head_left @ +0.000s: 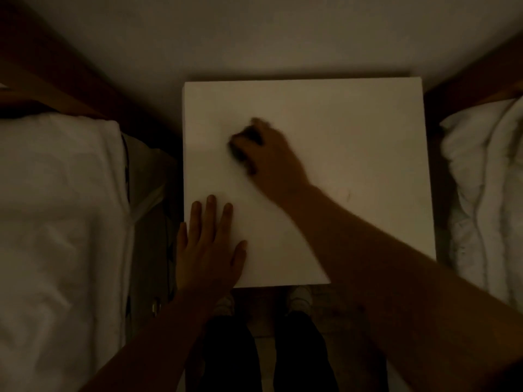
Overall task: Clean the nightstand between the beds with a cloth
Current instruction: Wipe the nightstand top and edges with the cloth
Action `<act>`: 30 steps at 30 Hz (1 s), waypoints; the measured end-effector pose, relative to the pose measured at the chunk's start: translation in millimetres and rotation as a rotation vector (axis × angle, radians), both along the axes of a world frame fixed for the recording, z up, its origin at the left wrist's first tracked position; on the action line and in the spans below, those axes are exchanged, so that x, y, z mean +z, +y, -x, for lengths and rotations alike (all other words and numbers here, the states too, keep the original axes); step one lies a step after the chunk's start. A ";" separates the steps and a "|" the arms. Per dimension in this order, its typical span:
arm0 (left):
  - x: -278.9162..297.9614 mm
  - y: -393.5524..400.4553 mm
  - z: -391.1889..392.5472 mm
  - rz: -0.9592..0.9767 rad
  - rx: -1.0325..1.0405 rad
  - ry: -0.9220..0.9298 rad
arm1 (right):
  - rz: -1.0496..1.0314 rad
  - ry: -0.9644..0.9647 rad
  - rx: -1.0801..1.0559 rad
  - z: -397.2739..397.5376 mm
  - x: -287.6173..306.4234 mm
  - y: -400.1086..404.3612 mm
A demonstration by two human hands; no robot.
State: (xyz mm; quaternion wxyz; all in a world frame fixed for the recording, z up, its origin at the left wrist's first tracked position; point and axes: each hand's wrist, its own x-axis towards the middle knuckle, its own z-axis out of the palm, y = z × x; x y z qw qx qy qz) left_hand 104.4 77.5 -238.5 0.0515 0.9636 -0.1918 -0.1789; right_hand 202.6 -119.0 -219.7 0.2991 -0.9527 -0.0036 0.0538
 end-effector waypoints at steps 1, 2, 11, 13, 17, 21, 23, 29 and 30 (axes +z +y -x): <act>0.0 0.3 0.6 -0.001 0.000 0.001 | 0.031 -0.001 -0.072 5.2 2.3 -30.2; -0.4 0.7 0.8 -0.006 0.003 -0.003 | 0.085 -0.012 -0.153 13.0 4.1 -66.1; -2.2 0.1 3.6 -0.010 0.013 -0.046 | 0.172 0.123 -0.508 106.3 7.7 -168.9; -2.7 0.5 4.4 -0.003 0.019 -0.046 | 0.120 0.096 -0.460 92.0 1.5 -132.9; -2.5 0.9 5.5 0.009 0.021 -0.053 | 0.056 0.064 -0.105 59.7 0.6 -42.7; -0.8 -0.3 4.4 0.022 0.027 -0.055 | -0.006 0.054 0.261 37.2 15.9 -18.0; 0.3 -0.7 3.9 0.030 0.031 -0.057 | 0.007 -0.010 0.118 28.1 23.3 -50.4; -1.0 -1.3 4.9 0.028 0.036 -0.070 | 0.250 0.069 -0.380 97.9 21.8 -196.3; -1.3 -1.1 4.9 0.023 0.038 -0.071 | 0.259 0.079 -0.415 111.7 16.3 -198.2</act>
